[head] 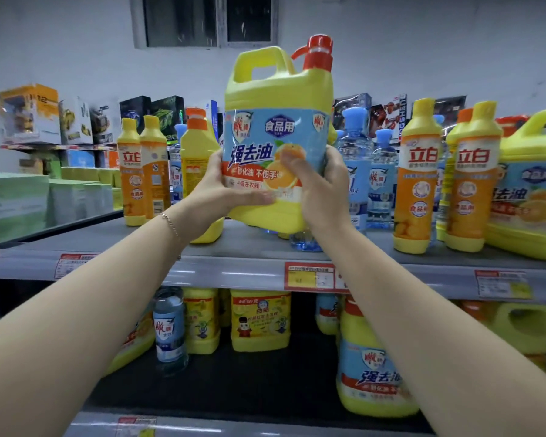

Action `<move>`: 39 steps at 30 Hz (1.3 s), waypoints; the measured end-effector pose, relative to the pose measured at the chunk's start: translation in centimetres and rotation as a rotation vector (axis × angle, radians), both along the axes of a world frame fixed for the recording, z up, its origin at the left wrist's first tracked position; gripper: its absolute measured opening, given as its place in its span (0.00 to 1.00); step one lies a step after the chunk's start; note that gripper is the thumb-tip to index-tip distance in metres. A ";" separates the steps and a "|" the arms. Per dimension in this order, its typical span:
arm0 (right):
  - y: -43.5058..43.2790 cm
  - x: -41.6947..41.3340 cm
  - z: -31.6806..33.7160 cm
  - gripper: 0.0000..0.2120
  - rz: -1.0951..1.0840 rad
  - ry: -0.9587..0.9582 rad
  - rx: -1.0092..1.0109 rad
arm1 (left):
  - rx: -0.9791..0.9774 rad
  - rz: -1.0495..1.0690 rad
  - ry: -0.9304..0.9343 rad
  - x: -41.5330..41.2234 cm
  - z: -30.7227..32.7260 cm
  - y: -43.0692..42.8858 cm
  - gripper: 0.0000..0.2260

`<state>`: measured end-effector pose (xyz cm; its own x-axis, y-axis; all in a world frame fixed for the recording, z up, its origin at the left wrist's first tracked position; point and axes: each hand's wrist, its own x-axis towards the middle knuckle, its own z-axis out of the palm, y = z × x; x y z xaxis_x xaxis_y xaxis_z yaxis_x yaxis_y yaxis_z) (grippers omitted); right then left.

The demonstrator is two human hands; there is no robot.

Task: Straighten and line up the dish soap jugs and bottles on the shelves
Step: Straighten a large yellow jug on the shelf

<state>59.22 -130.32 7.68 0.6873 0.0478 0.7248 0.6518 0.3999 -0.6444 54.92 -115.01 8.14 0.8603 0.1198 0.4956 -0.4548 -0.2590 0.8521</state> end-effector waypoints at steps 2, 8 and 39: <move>-0.6 -0.1 0.0 0.21 0.042 0.000 0.025 | 0.003 -0.006 0.009 -0.4 0.0 -0.3 0.40; -1.9 -0.3 -2.1 0.11 0.129 0.058 0.066 | -0.009 -0.086 0.074 -1.7 -1.5 -0.5 0.41; 5.2 -12.5 -9.8 0.47 -0.243 0.082 -0.645 | -0.029 -0.081 0.113 -15.2 -11.3 9.2 0.39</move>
<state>46.67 -125.11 -2.12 0.7842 0.2894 0.5489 0.6137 -0.2307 -0.7551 39.76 -105.85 -3.11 0.9177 0.0603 0.3927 -0.3743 -0.1999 0.9055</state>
